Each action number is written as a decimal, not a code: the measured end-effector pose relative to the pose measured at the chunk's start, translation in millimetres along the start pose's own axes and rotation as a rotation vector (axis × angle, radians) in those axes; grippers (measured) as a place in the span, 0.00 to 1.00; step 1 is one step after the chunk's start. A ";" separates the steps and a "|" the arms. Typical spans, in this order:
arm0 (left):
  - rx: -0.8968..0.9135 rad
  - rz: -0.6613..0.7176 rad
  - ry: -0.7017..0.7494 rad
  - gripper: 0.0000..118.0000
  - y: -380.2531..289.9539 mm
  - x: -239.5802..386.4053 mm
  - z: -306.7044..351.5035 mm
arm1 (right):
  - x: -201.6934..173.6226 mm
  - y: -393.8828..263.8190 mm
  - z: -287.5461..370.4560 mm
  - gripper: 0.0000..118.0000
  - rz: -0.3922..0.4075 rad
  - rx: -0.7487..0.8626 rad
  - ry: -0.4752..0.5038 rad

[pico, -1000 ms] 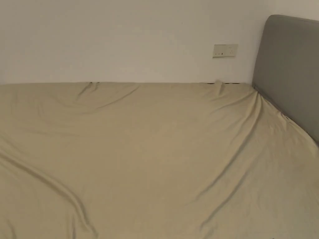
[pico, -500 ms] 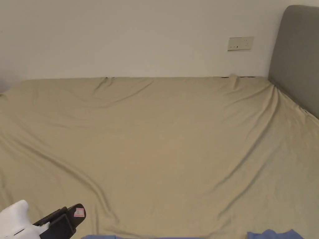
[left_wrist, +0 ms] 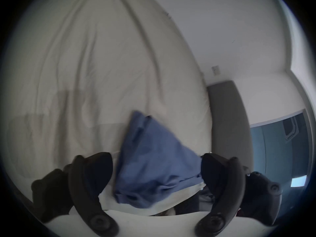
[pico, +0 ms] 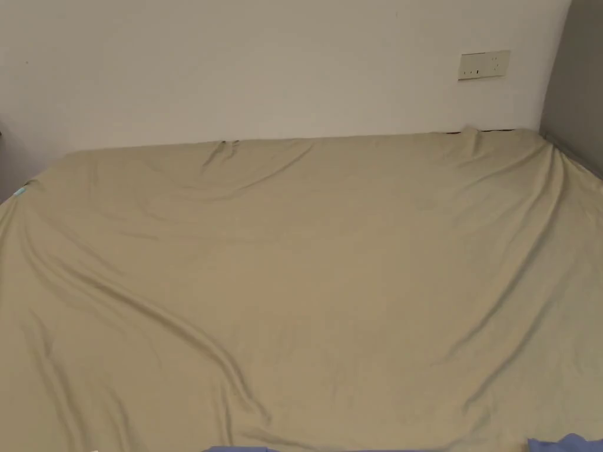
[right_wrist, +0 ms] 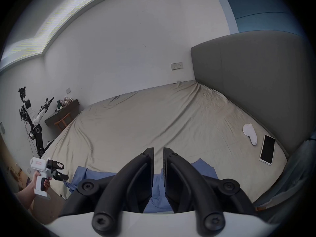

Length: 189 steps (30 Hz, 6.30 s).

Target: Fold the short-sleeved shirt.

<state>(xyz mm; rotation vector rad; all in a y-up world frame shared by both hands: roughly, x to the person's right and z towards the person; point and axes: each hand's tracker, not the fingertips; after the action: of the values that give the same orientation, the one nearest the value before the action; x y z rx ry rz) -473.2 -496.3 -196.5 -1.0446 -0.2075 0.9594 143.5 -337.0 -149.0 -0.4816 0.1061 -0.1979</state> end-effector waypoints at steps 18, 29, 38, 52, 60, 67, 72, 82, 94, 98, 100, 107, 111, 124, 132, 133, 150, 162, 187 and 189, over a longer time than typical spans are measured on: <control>-0.082 0.031 0.004 0.09 -21.1 25.3 -65.0 | -11.8 5.4 17.1 0.12 -0.054 -0.022 -0.045; 0.200 0.192 0.102 0.05 37.5 -31.9 58.7 | -9.2 18.3 28.5 0.12 -0.063 0.044 -0.045; 0.164 -0.191 0.280 0.05 4.7 60.2 51.2 | -1.3 1.5 25.4 0.12 -0.133 0.031 0.016; -0.071 -0.555 0.247 0.74 -85.2 196.6 -146.2 | 45.4 -16.6 78.2 0.12 -0.207 0.086 -0.069; 0.204 -0.655 0.188 0.69 -85.5 218.0 -86.8 | 66.3 -29.3 90.0 0.12 -0.269 0.089 -0.114; 0.083 -0.860 0.553 0.04 -141.7 170.7 -154.4 | 64.9 -33.5 84.1 0.12 -0.287 0.078 -0.081; 0.074 -1.094 0.550 0.04 -208.4 197.4 -193.5 | 64.3 -32.5 89.0 0.12 -0.275 0.084 -0.085; -0.014 -0.997 0.234 0.04 -201.4 224.7 -189.8 | 59.5 -28.3 94.4 0.12 -0.262 0.090 -0.109; 0.102 -0.329 -0.081 0.99 -33.7 85.4 -36.5 | 37.6 -23.5 70.9 0.12 -0.252 0.051 -0.069; 0.076 -0.129 -0.129 1.00 -23.8 34.5 -31.7 | 26.4 -20.6 65.8 0.12 -0.232 0.043 -0.055; 0.023 -0.045 -0.161 1.00 -25.6 14.8 -44.6 | 20.8 -19.4 64.7 0.12 -0.217 0.046 -0.054; -0.165 0.115 -0.311 0.83 -62.5 23.0 -109.9 | 9.6 -10.6 70.0 0.12 -0.173 0.049 -0.057; -0.102 0.112 -0.079 0.12 -67.9 39.8 -109.4 | 5.6 -8.3 76.5 0.12 -0.166 0.063 -0.065; 0.189 0.029 0.060 0.08 -10.7 14.5 30.0 | 6.1 -8.5 71.2 0.12 -0.167 0.077 -0.047; 0.165 -0.317 0.058 0.08 -36.8 134.6 -1.6 | 7.0 -18.7 59.9 0.12 -0.199 0.045 0.014; 0.136 -0.371 0.054 0.08 -42.3 155.4 -17.5 | 8.9 -19.2 61.3 0.12 -0.195 0.046 0.016; -0.042 -0.590 -0.147 0.86 -134.5 260.1 -157.8 | 68.0 -41.5 102.1 0.12 -0.308 0.081 -0.121; 0.009 -0.984 0.218 0.12 -199.6 235.6 -180.3 | 60.6 -45.2 82.5 0.12 -0.312 0.055 -0.068; 0.185 -0.520 0.069 0.12 -130.1 150.5 -51.9 | -69.5 -71.1 -95.7 0.12 0.158 -0.455 0.272; 0.201 -0.441 0.085 0.12 -126.9 130.9 -41.8 | -79.1 -87.9 -129.1 0.12 0.165 -0.593 0.265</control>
<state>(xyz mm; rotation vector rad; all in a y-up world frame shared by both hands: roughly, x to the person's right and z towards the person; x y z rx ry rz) -299.2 -444.0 -152.5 -0.8068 -0.2530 0.5234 32.9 -454.3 -217.2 -1.0320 0.4706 -0.0632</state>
